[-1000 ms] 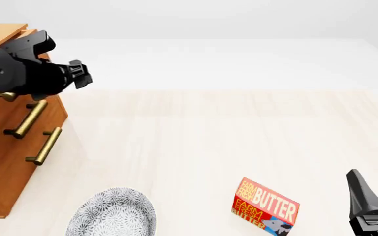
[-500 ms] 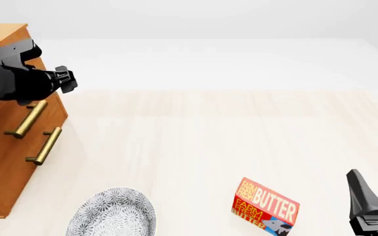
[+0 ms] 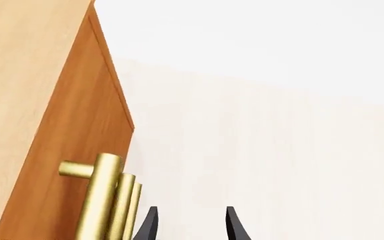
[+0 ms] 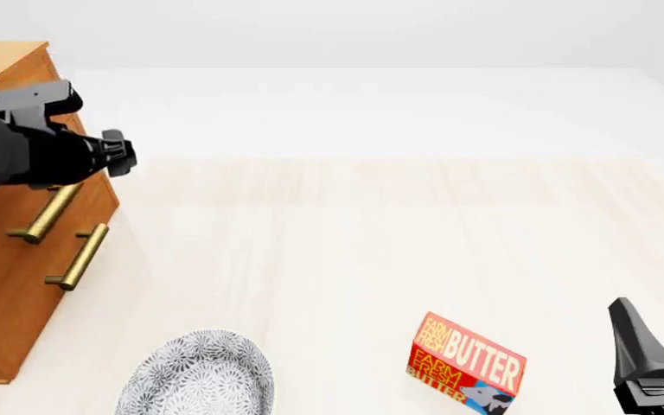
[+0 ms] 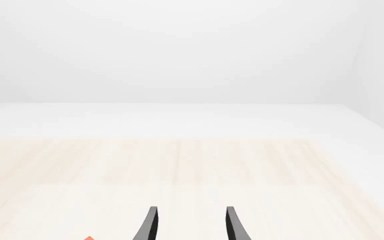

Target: Put the chocolate pudding in the top drawer of the cabinet and close it.

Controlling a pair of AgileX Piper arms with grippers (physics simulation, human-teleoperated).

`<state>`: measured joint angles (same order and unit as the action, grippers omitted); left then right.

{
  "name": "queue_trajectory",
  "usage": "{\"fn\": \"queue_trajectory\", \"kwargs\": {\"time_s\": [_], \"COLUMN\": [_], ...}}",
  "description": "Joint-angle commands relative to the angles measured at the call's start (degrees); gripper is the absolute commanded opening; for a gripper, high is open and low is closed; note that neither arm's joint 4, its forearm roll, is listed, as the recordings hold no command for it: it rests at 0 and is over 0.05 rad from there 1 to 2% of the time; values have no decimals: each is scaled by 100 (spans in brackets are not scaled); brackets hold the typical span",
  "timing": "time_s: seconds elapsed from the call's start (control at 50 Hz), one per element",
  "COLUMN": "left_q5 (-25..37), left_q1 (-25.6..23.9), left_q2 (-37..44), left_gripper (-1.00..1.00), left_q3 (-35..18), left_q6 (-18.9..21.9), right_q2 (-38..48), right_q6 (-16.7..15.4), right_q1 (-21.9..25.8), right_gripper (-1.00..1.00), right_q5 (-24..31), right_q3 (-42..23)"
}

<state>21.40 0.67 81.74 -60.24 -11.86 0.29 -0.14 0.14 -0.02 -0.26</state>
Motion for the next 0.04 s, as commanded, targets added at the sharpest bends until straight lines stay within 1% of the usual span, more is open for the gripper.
{"fn": "queue_trajectory", "kwargs": {"time_s": [0.02,0.04], "left_q5": [57,61], "left_q1": [528,506], "left_q2": [-336,-401], "left_gripper": [100,100], "left_q3": [206,234], "left_q6": [-68,-97], "right_q2": [0,0], "right_q6": [0,0], "right_q1": [0,0], "right_gripper": [100,100], "right_q5": [0,0], "right_q3": [0,0]}}
